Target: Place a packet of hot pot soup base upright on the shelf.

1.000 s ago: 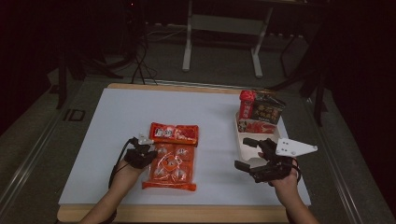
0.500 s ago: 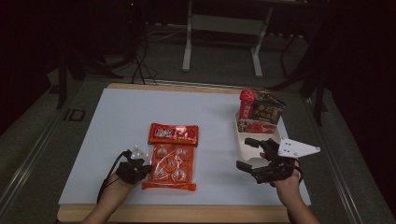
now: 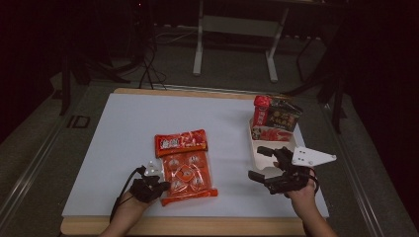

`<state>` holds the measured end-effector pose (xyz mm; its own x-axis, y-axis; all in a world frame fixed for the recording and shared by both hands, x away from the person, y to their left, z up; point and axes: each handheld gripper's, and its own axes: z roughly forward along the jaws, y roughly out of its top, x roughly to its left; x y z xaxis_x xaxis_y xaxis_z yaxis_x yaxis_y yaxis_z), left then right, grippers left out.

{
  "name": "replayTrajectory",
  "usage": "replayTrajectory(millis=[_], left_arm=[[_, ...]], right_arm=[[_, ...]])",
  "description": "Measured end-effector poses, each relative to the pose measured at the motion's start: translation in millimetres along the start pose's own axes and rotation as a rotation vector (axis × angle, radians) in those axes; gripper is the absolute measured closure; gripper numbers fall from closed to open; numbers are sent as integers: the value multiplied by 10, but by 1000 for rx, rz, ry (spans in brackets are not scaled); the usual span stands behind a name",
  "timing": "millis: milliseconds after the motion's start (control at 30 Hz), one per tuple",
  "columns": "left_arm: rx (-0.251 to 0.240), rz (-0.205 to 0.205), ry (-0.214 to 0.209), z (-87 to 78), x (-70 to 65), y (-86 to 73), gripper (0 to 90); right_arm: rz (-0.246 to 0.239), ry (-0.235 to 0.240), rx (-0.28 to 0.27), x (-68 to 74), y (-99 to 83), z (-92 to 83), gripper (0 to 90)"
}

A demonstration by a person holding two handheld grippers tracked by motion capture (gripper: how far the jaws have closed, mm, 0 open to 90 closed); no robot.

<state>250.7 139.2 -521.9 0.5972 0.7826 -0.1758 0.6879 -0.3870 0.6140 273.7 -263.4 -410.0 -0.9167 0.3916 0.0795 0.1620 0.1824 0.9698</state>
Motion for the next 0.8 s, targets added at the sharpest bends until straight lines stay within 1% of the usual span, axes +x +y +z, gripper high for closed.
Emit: replayTrajectory(millis=[100,167,233,267,400,500,533,600,633,667,733,767,800], left_arm=[[-2,8,-5,14,-38,9,900],[-11,4,-9,7,-22,13,900],[-35,-12,14,-12,19,34,900],[-46,-13,32,-23,62,53,900],[-85,-71,90,-39,263,136,900],[-90,-91,111,7,379,200,900],[-86,-87,120,39,403,219,900],[-77,-105,125,112,451,250,900],[-77,-105,125,112,451,250,900],[-73,-112,127,179,479,278,900],[-69,-109,124,193,479,306,900],[-64,-109,123,221,466,355,900],[-64,-109,123,221,466,355,900]], right_arm=[[0,1,2,2,-2,2,146],[-2,-1,5,0,-5,5,146],[3,1,4,-1,-7,1,146],[1,0,5,-1,-7,-1,146],[4,2,1,1,-3,-14,146],[2,-1,2,0,-4,-15,146],[2,0,1,-3,-6,-15,146],[3,0,0,-6,-6,-14,146],[3,-1,0,-7,-7,-12,146],[4,0,1,-7,-7,-13,146],[1,0,1,-5,-8,-16,146],[3,-2,2,-6,-9,-18,146],[6,-2,3,-10,-11,-20,146]])
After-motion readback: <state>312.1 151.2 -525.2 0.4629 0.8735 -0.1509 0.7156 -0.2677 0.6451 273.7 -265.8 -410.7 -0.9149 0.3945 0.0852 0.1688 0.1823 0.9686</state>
